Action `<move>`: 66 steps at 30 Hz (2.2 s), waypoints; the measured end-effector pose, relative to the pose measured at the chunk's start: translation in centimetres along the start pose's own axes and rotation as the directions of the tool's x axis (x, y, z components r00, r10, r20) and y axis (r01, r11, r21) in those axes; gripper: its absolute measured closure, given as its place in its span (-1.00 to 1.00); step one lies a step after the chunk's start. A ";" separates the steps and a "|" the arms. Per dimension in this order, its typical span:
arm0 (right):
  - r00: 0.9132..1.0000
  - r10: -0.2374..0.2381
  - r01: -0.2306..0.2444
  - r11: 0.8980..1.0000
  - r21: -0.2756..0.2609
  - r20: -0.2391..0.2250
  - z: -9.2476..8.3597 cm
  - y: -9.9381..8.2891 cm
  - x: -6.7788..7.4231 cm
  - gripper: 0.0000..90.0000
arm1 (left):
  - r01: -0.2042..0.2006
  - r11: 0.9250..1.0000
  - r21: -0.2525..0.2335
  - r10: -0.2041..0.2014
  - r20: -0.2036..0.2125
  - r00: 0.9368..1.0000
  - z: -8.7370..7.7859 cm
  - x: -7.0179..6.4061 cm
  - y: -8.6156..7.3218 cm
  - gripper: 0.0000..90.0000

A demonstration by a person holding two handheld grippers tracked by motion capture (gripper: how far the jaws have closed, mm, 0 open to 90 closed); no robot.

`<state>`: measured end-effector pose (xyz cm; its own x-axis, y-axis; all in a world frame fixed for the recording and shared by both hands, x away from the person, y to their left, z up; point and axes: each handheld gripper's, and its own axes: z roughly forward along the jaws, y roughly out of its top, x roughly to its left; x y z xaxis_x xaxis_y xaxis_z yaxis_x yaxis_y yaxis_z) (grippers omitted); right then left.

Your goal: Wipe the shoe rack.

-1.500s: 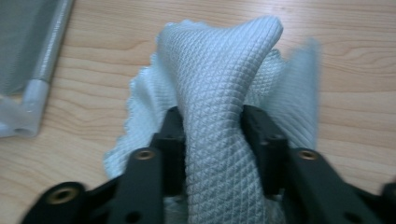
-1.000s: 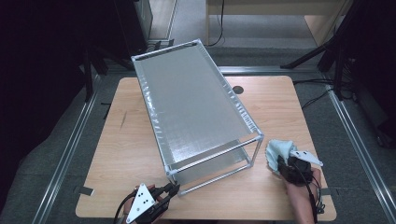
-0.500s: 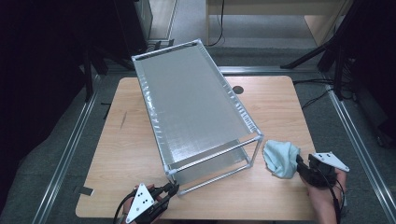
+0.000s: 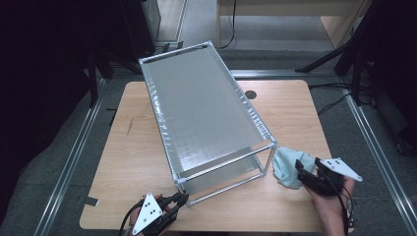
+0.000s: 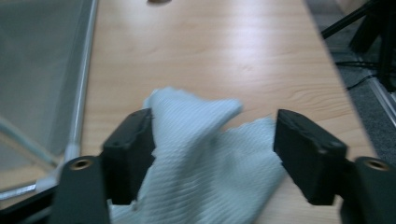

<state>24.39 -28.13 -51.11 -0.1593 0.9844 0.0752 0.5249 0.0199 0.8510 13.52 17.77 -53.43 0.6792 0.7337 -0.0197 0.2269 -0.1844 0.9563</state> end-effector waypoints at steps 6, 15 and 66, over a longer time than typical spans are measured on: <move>0.999 -0.041 0.038 0.992 0.119 0.025 2.6 -1.6 0.6 -0.47 | 0.001 1.000 0.001 -0.001 -0.003 1.000 0.0 0.0 0.0 0.79; 0.998 -0.064 0.064 0.978 0.199 -0.007 3.7 -2.2 0.1 -0.48 | 0.023 1.000 0.009 -0.023 0.005 1.000 0.0 0.1 0.0 0.78; 0.958 -0.217 0.183 0.965 -0.186 -0.185 -3.1 2.7 7.6 0.71 | 0.094 0.994 0.053 -0.091 -0.052 0.994 0.6 0.7 -0.1 0.19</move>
<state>22.02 -21.12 -46.58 -0.4212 0.9068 -0.0170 0.3221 0.1670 0.9319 14.34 17.89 -53.73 0.6182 0.7807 -0.0916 0.3264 -0.1489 0.9334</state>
